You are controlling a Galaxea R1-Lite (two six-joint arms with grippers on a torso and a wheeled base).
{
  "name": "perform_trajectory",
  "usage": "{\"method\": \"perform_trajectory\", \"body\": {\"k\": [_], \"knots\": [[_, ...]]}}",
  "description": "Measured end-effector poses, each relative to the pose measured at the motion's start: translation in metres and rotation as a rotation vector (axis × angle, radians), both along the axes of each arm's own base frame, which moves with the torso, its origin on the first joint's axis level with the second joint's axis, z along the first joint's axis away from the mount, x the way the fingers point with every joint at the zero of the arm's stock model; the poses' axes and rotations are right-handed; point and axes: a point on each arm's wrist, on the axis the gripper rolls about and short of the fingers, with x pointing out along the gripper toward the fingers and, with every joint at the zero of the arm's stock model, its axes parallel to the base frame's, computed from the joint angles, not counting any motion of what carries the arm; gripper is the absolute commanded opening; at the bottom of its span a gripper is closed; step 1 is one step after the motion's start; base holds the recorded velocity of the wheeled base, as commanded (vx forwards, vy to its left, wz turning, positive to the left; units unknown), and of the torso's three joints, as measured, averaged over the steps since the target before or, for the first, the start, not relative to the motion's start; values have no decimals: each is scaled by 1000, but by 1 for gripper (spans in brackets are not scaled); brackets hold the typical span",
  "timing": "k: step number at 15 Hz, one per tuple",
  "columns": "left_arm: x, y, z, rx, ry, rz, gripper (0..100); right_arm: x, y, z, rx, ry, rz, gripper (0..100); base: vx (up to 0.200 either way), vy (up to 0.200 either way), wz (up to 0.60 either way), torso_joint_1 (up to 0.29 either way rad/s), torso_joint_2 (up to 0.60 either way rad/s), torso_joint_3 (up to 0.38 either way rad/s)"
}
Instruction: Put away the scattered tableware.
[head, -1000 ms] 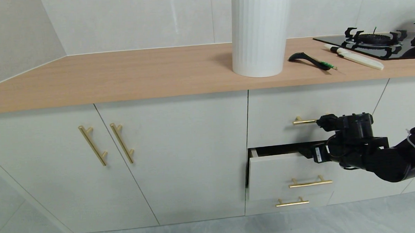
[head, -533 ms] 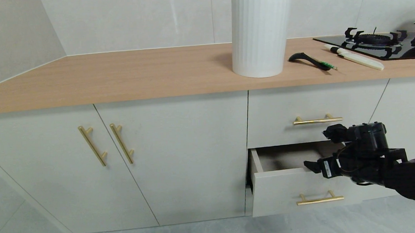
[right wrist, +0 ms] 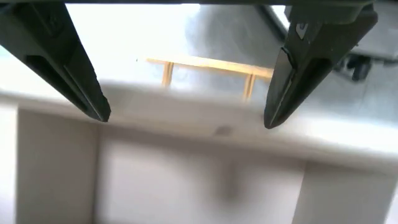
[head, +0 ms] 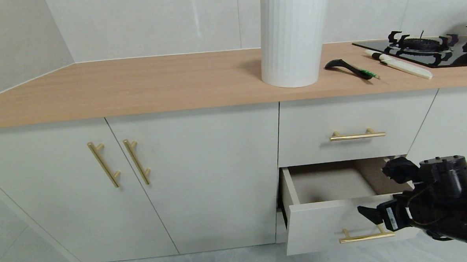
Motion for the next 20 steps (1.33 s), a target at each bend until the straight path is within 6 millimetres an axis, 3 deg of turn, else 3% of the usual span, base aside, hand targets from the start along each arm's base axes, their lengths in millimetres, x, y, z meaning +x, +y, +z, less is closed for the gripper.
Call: {"method": "perform_trajectory", "body": {"k": [3, 6, 8, 12, 14, 20], "knots": [[0, 0, 0, 0, -1, 0, 100, -11, -2, 8, 13, -33, 2, 100, 0, 0, 0, 0, 0, 0], [0, 0, 0, 0, 0, 0, 100, -2, 1, 27, 35, -117, 1, 100, 0, 0, 0, 0, 0, 0], [0, 0, 0, 0, 0, 0, 100, 8, 3, 29, 36, -123, -1, 100, 0, 0, 0, 0, 0, 0], [0, 0, 0, 0, 0, 0, 100, 48, 11, 4, 23, -73, -12, 100, 0, 0, 0, 0, 0, 0], [0, 0, 0, 0, 0, 0, 100, 58, 13, -9, 15, -47, -14, 100, 0, 0, 0, 0, 0, 0], [0, 0, 0, 0, 0, 0, 100, 43, 9, -27, -4, 29, -13, 100, 0, 0, 0, 0, 0, 0]]}}
